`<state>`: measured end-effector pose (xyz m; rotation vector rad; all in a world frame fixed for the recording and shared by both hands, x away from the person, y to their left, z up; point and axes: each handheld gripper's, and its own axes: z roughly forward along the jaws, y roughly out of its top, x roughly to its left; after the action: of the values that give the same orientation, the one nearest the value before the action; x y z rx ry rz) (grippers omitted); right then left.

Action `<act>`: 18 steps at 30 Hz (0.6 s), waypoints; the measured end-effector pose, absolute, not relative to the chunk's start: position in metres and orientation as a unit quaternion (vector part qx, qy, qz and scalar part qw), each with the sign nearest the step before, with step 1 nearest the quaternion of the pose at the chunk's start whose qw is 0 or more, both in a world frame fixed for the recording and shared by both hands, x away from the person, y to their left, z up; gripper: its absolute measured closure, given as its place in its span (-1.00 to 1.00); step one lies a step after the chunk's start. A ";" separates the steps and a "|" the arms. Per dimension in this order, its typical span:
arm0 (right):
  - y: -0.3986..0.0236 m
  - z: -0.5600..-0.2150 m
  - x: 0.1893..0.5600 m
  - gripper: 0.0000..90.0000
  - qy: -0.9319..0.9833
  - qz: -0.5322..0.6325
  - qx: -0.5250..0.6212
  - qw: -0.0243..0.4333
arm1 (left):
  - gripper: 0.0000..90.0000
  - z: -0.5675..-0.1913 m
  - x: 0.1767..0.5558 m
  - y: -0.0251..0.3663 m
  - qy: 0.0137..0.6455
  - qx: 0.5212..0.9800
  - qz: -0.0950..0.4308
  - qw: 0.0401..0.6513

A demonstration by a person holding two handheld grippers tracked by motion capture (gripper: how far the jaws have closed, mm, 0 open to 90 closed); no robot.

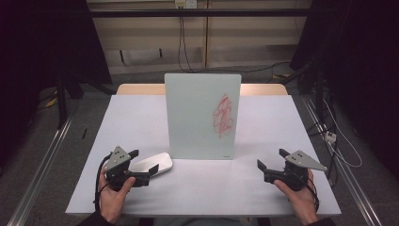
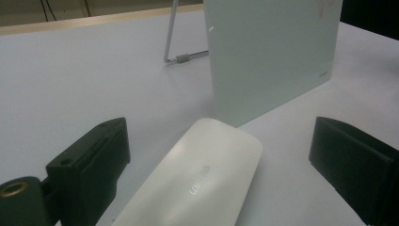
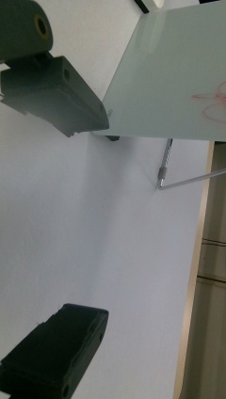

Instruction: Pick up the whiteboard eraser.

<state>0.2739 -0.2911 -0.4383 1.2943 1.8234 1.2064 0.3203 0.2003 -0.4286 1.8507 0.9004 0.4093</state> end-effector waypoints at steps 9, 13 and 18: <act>-0.290 -0.439 0.275 -0.82 0.688 0.455 0.487 0.288 | -0.84 -0.428 0.321 0.201 0.374 0.767 0.170 0.493; -0.290 -0.439 0.275 -0.82 0.691 0.451 0.486 0.287 | -0.80 -0.428 0.325 0.201 0.367 0.776 0.167 0.485; -0.289 -0.439 0.276 -0.82 0.692 0.453 0.484 0.283 | -0.81 -0.425 0.329 0.202 0.363 0.779 0.137 0.493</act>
<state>0.2762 -0.2889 -0.4390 1.2967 1.8537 1.2136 0.3287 0.2024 -0.4252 1.8891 0.8802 0.3320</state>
